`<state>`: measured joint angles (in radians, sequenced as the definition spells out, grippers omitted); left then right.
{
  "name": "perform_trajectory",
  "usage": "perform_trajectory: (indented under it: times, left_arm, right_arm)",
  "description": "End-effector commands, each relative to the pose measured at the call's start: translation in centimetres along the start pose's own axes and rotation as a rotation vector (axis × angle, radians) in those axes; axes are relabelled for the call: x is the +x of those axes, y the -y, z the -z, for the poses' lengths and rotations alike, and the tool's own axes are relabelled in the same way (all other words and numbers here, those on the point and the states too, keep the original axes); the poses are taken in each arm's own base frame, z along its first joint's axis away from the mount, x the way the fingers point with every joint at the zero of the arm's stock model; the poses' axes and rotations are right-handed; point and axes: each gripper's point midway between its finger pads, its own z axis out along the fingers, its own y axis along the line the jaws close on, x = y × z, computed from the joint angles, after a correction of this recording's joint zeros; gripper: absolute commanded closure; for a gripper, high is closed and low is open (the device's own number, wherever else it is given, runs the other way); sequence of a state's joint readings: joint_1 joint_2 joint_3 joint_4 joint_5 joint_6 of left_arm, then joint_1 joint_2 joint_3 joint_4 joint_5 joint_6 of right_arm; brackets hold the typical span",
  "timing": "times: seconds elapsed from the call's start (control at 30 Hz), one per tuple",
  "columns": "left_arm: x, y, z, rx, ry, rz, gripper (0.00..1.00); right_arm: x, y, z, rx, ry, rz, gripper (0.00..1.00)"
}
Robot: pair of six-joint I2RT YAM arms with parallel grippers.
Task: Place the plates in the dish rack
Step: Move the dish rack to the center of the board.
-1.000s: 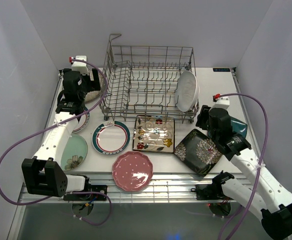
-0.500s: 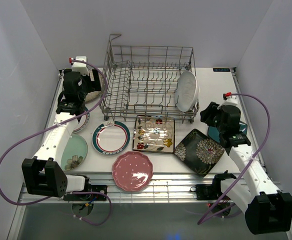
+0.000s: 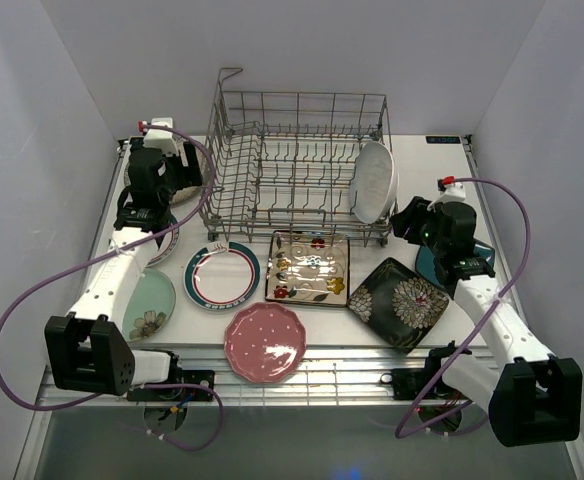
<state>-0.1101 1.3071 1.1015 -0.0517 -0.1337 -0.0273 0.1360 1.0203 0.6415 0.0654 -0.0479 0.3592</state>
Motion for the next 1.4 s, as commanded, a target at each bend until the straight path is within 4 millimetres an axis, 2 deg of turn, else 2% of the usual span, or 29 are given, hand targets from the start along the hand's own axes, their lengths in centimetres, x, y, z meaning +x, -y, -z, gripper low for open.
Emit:
perform_trajectory:
  times: [0.0, 0.37, 0.6, 0.77, 0.93, 1.03, 1.07, 1.1, 1.2, 1.23, 1.3, 1.37]
  left_arm:
    - [-1.6, 0.0, 1.2, 0.012, 0.057, 0.027, 0.1]
    - [0.5, 0.1, -0.3, 0.008, -0.008, 0.027, 0.1]
    - [2.2, 0.7, -1.3, 0.027, -0.06, 0.041, 0.1]
    - [2.3, 0.8, -1.4, 0.033, -0.062, 0.046, 0.1]
    - [1.9, 0.8, -1.2, 0.032, -0.045, 0.05, 0.1]
    - [1.9, 0.8, -1.0, 0.032, -0.047, 0.05, 0.1]
    - [1.8, 0.7, -1.0, 0.029, -0.045, 0.05, 0.1]
    - [1.8, 0.7, -0.9, 0.028, -0.042, 0.051, 0.1]
    - [1.3, 0.7, -0.5, 0.032, -0.027, 0.052, 0.09]
    - [1.1, 0.7, -0.3, 0.032, -0.021, 0.055, 0.09]
    - [0.9, 0.8, 0.0, 0.041, -0.015, 0.055, 0.08]
    - [0.9, 0.8, 0.2, 0.044, -0.017, 0.058, 0.07]
  right_arm:
    - [-3.4, -1.5, -0.5, -0.06, 0.089, 0.012, 0.46]
    - [-3.8, -0.8, -2.7, -0.037, 0.061, -0.001, 0.52]
    - [-3.7, 0.4, -3.8, -0.005, 0.043, -0.02, 0.68]
    - [-4.5, 0.7, -4.8, -0.006, 0.037, -0.033, 0.82]
    - [-5.4, 1.0, -6.1, 0.005, 0.037, -0.038, 0.83]
    - [-6.1, 0.4, -5.8, -0.021, 0.047, -0.029, 0.72]
    - [-6.3, 0.2, -5.6, -0.024, 0.055, -0.028, 0.6]
    - [-6.3, 0.3, -5.3, -0.022, 0.059, -0.026, 0.52]
    - [-7.0, 0.5, -4.1, 0.007, 0.081, -0.019, 0.47]
    - [-7.6, 0.5, -3.5, 0.02, 0.104, -0.016, 0.42]
    - [-7.8, 0.6, -2.7, 0.032, 0.118, -0.017, 0.4]
    - [-8.0, 0.7, -1.2, 0.046, 0.148, -0.022, 0.33]
